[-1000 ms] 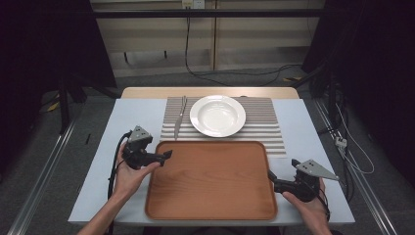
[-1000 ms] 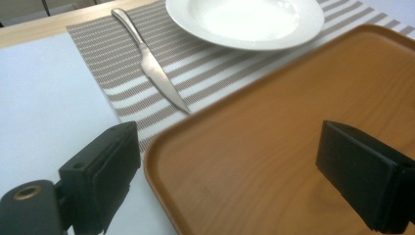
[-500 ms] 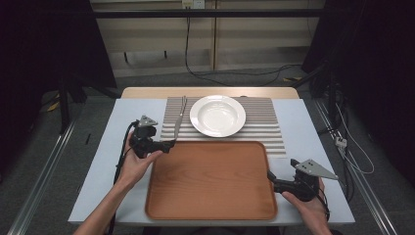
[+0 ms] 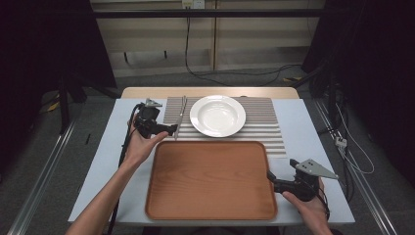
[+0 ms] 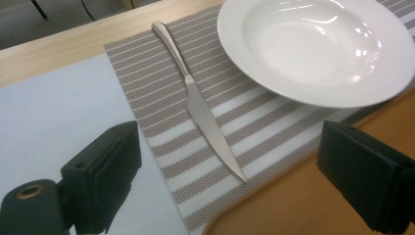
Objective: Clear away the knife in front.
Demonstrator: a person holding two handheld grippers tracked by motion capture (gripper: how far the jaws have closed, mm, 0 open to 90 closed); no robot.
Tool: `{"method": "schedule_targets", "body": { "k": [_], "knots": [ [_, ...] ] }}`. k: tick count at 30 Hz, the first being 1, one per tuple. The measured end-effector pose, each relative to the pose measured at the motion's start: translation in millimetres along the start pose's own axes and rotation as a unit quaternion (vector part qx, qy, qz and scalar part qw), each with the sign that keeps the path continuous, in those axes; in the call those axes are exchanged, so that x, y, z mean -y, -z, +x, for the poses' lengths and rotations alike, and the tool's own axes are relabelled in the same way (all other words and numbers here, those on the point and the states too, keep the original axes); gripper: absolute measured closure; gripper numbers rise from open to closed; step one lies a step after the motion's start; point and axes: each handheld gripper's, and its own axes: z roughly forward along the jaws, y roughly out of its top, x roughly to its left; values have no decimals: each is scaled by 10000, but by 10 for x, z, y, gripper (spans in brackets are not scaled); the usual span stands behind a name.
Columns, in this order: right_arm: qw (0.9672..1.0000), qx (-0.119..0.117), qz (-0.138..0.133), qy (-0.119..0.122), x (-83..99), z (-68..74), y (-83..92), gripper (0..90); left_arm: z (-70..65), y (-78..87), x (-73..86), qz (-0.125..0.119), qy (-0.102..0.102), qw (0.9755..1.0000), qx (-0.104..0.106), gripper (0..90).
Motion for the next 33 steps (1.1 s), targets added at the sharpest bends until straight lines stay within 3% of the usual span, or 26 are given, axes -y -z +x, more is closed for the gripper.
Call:
{"method": "schedule_targets", "body": {
  "k": [8, 10, 15, 17, 27, 29, 33],
  "knots": [
    [10000, -14, 30, -10, 3, 2, -19, 53, 127, -248, -166, 76, 9, 10000, -49, 111],
    [10000, -8, 21, -16, 7, -13, -14, 53, 145, -310, -197, 90, 15, 9998, -154, 127],
    [10000, 11, 32, -57, 6, -32, -36, 51, 237, -527, -291, 110, 56, 9999, -74, 137],
    [10000, -11, 56, -50, 5, -29, -51, 51, 259, -644, -315, 297, 17, 9994, -166, 143],
    [9998, -138, 114, -18, 2, -7, -93, 51, 355, -1003, -422, 571, 276, 9980, 60, 274],
    [9998, -154, 126, -25, 1, -4, -92, 51, 371, -1077, -437, 617, 219, 9979, -14, 310],
    [9997, -196, 123, -19, 0, 7, -89, 51, 397, -1227, -453, 651, 353, 9973, 14, 343]
  ]
}}
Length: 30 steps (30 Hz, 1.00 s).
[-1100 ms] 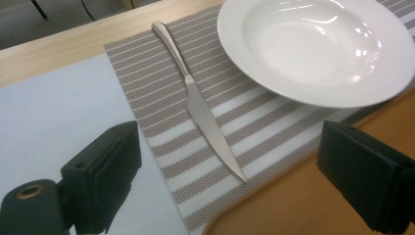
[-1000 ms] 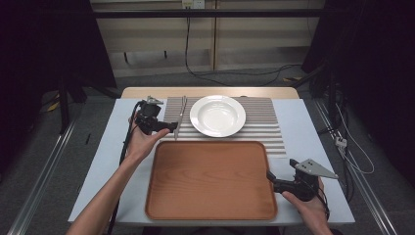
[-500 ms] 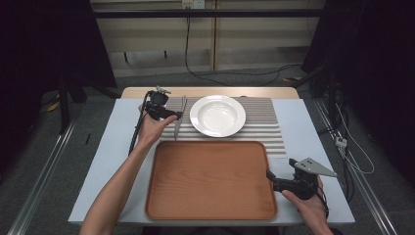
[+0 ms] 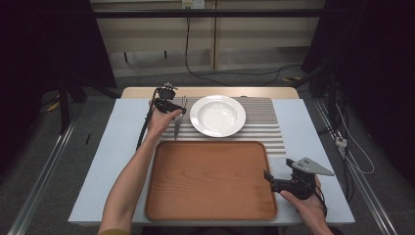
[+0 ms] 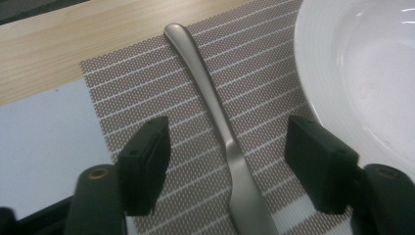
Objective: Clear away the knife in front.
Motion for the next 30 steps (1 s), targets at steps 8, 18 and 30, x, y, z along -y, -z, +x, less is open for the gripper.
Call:
{"method": "schedule_targets", "body": {
  "k": [8, 18, 30],
  "knots": [
    [10000, 35, -25, -31, 7, -25, 22, 51, -58, -229, -16, 219, -65, 9997, -46, 534],
    [10000, 11, -17, -36, 12, -27, 30, 51, -69, -334, -91, 297, 52, 9992, -258, 682],
    [10000, 7, -6, -21, 23, -22, 48, 54, -5, -354, -106, 257, 227, 9992, -222, 753]
  ]
}}
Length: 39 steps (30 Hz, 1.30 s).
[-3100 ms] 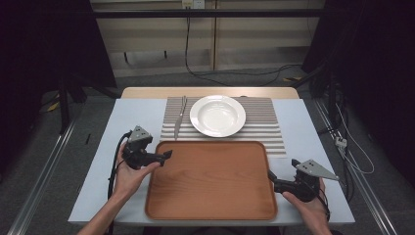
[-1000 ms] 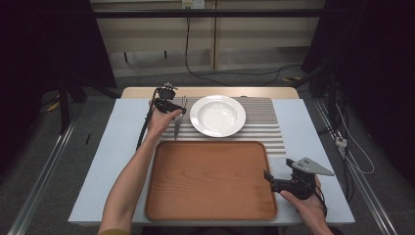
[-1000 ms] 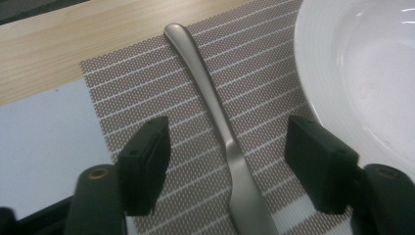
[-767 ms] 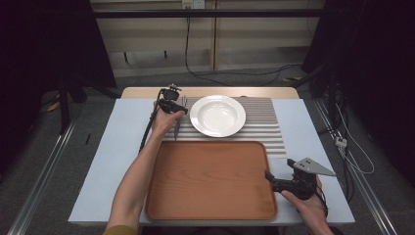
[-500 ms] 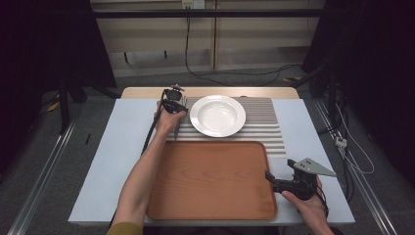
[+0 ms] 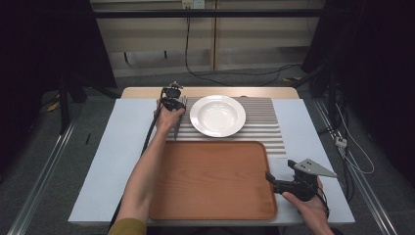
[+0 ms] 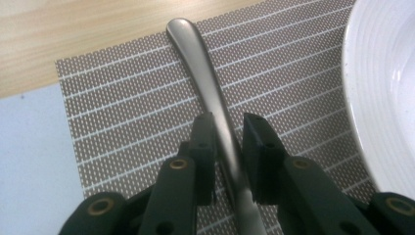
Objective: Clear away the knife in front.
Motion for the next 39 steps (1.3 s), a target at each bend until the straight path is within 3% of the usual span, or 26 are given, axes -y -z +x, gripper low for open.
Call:
{"method": "schedule_targets", "body": {
  "k": [4, 10, 12, 16, 19, 21, 28, 39],
  "knots": [
    [10000, -2, -8, -11, -6, 6, -2, 54, -5, -7, -13, 29, -2, 10000, -45, 746],
    [10000, -13, 9, 1, -5, 8, -13, 56, -3, 5, -17, 74, 306, 9995, -57, 783],
    [10000, 0, 14, 6, -2, 2, -8, 56, -18, 0, -18, 57, 185, 9997, -129, 799],
    [10000, -12, 11, -9, 3, -2, 1, 55, -10, 7, -31, 131, 133, 9998, -97, 800],
    [10000, -7, 11, -8, 5, -10, 0, 55, -2, 12, -35, 161, 124, 9998, -72, 801],
    [10000, 4, 17, -4, 5, -11, -2, 56, 4, 9, -34, 120, 258, 9996, -70, 800],
    [10000, 20, 25, -1, 0, -2, -6, 58, -6, 30, -56, 169, 142, 9997, -114, 801],
    [10000, 1, 23, 13, -5, 6, -16, 58, -40, 226, -127, 19, -7, 10000, 61, 801]
  ]
}}
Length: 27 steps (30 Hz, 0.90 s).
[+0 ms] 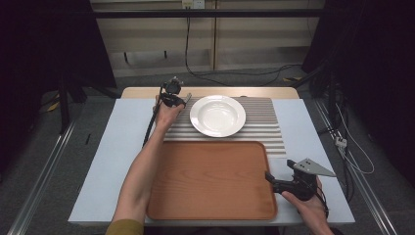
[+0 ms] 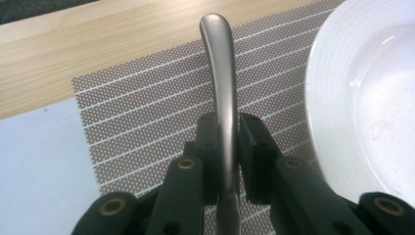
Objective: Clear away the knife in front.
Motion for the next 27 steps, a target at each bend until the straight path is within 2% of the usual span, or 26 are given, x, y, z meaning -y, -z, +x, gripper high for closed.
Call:
{"method": "schedule_targets", "body": {
  "k": [2, 4, 11, 13, 16, 27],
  "knots": [
    [10000, -5, -4, -12, 0, 3, 1, 58, 4, 41, 10, -47, 4, 10000, 39, 801],
    [10000, -1, -6, -5, 1, 5, 2, 58, -14, 75, 32, -62, -31, 10000, -26, 800],
    [10000, 17, -8, 3, 0, 17, 7, 58, -67, 209, 57, -182, -28, 9998, 67, 800],
    [10000, 28, -5, 5, 1, 16, 10, 58, -87, 257, 53, -201, -89, 9997, 93, 800],
    [10000, 34, -6, 1, -2, 16, 7, 58, -129, 328, 41, -204, -197, 9996, 22, 800],
    [10000, 31, 15, 16, -2, 14, 8, 61, -223, 575, 108, -386, -347, 9986, 71, 800]
  ]
}}
